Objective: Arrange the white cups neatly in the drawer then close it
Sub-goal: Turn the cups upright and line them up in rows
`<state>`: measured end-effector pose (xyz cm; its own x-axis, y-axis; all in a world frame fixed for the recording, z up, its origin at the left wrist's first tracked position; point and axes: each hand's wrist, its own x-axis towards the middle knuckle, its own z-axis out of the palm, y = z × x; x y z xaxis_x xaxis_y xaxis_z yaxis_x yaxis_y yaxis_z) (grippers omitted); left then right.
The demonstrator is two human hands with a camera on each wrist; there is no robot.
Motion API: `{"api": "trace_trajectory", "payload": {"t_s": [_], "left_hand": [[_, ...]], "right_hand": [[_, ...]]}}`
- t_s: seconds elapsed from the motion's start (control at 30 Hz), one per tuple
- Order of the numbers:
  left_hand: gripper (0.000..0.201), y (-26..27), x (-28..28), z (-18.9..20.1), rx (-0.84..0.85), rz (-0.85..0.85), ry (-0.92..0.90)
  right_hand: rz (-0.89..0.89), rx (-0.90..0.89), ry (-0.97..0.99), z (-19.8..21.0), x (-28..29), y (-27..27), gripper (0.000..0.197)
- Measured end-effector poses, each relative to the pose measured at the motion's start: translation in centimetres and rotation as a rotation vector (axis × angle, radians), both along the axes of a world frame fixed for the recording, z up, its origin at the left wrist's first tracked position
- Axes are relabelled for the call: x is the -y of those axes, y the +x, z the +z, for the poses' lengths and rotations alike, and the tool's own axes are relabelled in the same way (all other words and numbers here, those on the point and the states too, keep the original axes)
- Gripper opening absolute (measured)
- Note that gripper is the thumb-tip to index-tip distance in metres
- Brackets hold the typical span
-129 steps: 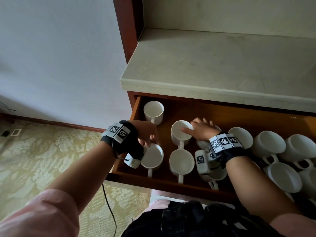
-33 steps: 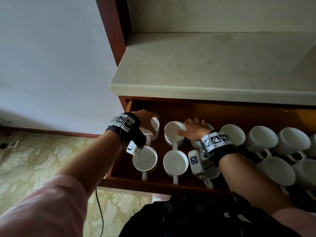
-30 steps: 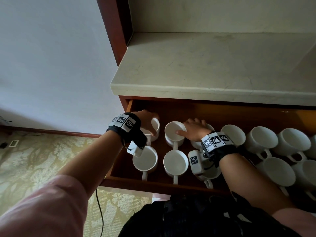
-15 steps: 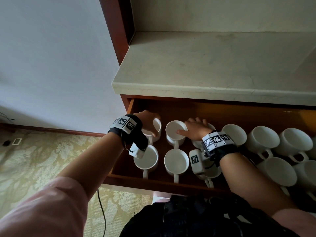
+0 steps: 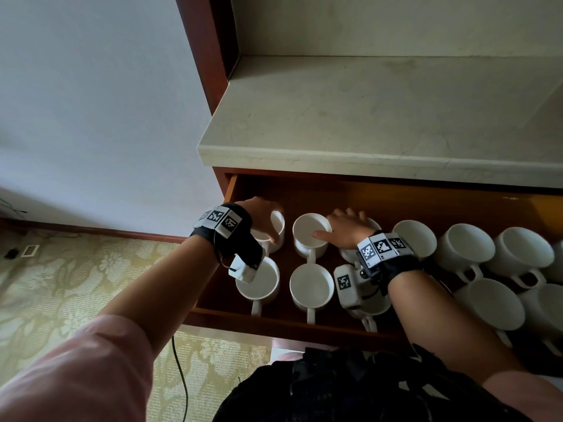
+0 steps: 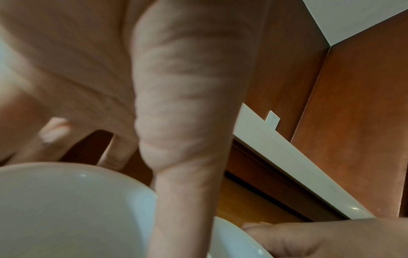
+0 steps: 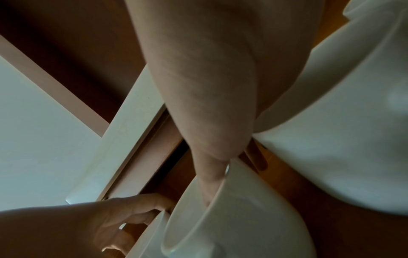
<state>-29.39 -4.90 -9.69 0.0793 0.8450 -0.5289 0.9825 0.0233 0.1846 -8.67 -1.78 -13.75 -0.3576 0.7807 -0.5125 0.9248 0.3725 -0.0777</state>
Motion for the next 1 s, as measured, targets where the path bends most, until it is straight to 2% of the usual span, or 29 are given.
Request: {"api": "trace_trajectory", "payload": {"t_s": [1.0], "left_hand": [[0.08, 0.15, 0.45, 0.63, -0.005, 0.002, -0.025]], "right_hand": [[-0.001, -0.014, -0.007, 0.05, -0.02, 0.05, 0.067]]}}
